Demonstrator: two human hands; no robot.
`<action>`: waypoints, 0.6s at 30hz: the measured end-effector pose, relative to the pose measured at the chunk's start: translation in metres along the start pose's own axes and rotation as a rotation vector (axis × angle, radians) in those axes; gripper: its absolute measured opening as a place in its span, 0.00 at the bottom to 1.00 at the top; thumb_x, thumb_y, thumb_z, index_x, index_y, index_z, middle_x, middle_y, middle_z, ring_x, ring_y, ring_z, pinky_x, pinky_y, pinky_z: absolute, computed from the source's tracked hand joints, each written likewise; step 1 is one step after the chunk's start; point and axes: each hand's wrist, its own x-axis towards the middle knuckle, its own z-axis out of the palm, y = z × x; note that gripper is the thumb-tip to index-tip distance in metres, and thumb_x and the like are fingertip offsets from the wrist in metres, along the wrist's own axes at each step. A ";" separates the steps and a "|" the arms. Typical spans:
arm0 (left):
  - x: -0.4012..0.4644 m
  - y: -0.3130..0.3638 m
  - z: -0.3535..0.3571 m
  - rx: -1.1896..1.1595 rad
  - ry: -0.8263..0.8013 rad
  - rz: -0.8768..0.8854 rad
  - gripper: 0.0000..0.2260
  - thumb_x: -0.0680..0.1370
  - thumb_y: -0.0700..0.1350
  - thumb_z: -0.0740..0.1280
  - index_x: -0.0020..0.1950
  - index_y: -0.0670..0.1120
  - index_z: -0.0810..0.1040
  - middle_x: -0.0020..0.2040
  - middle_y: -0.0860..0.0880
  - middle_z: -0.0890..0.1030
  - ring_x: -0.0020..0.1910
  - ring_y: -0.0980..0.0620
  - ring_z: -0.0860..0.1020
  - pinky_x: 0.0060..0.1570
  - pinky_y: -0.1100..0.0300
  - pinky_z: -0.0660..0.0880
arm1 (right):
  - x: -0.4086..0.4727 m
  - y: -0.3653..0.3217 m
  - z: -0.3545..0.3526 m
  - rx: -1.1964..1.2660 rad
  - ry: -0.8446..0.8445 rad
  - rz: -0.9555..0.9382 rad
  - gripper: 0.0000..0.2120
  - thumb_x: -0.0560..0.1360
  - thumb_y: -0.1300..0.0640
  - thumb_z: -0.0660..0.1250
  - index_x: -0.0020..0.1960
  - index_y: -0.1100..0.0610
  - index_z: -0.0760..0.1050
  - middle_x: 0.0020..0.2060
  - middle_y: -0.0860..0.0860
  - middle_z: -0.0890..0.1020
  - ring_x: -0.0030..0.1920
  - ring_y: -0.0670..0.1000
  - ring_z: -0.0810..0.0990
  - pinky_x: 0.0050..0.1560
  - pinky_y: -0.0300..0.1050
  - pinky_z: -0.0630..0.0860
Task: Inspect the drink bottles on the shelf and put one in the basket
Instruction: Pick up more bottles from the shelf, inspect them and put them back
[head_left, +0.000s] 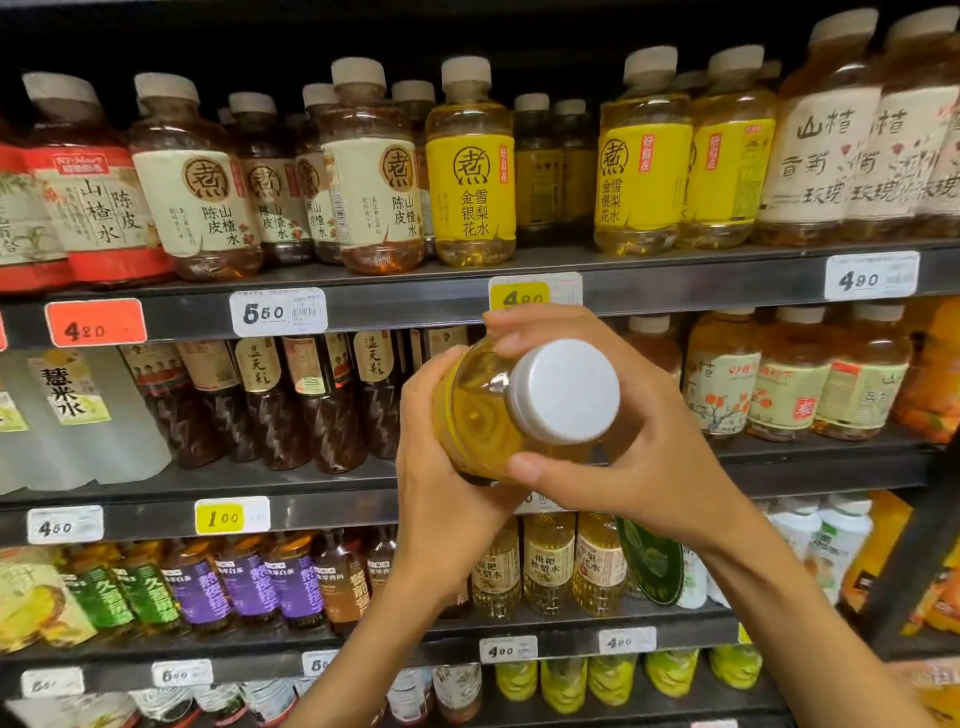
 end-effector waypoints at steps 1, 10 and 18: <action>0.001 -0.001 0.000 0.015 0.002 0.014 0.35 0.63 0.56 0.77 0.65 0.68 0.63 0.63 0.61 0.73 0.61 0.57 0.75 0.56 0.63 0.75 | 0.000 0.000 0.001 0.002 0.002 -0.018 0.23 0.67 0.59 0.73 0.60 0.58 0.73 0.63 0.56 0.74 0.67 0.53 0.72 0.66 0.46 0.68; 0.000 0.013 -0.010 -0.052 -0.282 -0.129 0.35 0.61 0.45 0.79 0.63 0.65 0.68 0.58 0.58 0.79 0.57 0.58 0.79 0.50 0.69 0.76 | 0.008 0.005 -0.009 0.175 0.003 0.127 0.25 0.65 0.54 0.73 0.60 0.57 0.73 0.57 0.56 0.79 0.60 0.54 0.77 0.60 0.50 0.75; -0.002 0.027 -0.019 -0.278 -0.616 -0.406 0.29 0.62 0.44 0.78 0.61 0.54 0.73 0.54 0.56 0.83 0.53 0.57 0.82 0.45 0.68 0.78 | 0.021 0.009 -0.012 0.453 0.002 0.312 0.20 0.66 0.53 0.70 0.56 0.59 0.78 0.53 0.55 0.83 0.55 0.58 0.81 0.57 0.55 0.78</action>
